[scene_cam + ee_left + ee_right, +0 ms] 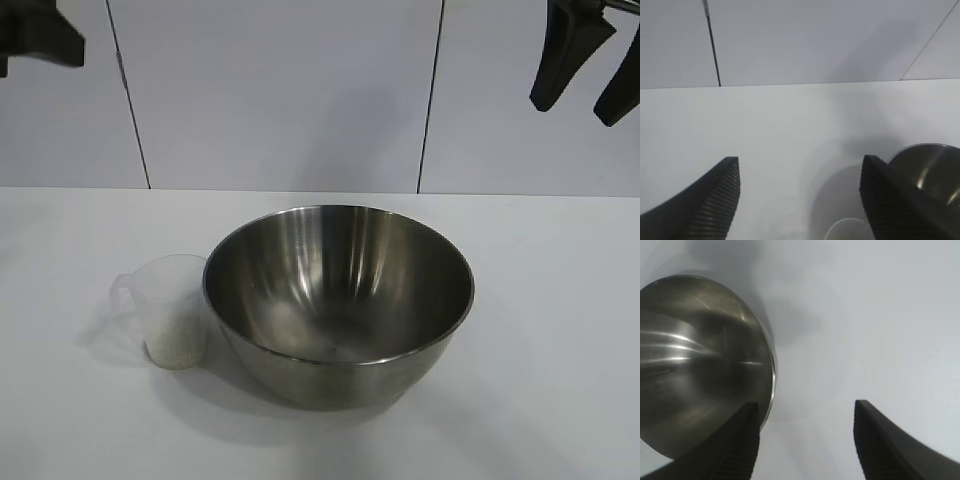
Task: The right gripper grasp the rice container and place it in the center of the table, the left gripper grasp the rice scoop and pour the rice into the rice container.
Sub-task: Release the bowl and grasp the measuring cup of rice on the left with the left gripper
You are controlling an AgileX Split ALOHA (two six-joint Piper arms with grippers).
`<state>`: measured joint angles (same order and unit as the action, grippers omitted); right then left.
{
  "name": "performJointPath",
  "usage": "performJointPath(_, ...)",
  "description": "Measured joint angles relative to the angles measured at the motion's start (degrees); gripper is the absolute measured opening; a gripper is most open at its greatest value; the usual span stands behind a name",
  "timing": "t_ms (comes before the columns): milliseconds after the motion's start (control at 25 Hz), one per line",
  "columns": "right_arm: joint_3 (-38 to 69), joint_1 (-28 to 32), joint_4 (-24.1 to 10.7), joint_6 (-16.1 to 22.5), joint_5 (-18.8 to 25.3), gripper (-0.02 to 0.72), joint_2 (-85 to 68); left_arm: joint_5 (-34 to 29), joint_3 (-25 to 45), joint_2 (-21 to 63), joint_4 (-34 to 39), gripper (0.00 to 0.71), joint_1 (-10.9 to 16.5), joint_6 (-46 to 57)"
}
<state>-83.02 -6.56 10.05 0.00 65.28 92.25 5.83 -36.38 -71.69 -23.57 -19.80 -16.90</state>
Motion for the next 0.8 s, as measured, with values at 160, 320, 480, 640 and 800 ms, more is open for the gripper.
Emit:
performJointPath(160, 0.00, 0.00, 0.00, 0.00, -0.36, 0.391, 0.00, 14.49, 10.72, 0.30, 0.05, 0.497, -4.87, 1.45)
performJointPath(320, 0.00, 0.00, 0.00, 0.00, -0.47, 0.391, 0.00, 27.25, 19.46, 0.46, 2.39, 0.497, -7.79, 3.05)
performJointPath(480, 0.00, 0.00, 0.00, 0.00, -0.58, 0.391, 0.00, 32.99, 25.79, 0.46, 11.41, 0.497, -8.35, 3.24)
performJointPath(640, 0.00, 0.00, 0.00, 0.00, -0.63, 0.391, 0.00, 33.68, 27.45, 0.46, 19.37, 0.497, -8.35, 3.41)
performJointPath(800, 0.00, 0.00, 0.00, 0.00, -0.63, 0.391, 0.00, 34.97, 27.52, -0.66, 18.82, 0.497, -8.42, 8.08)
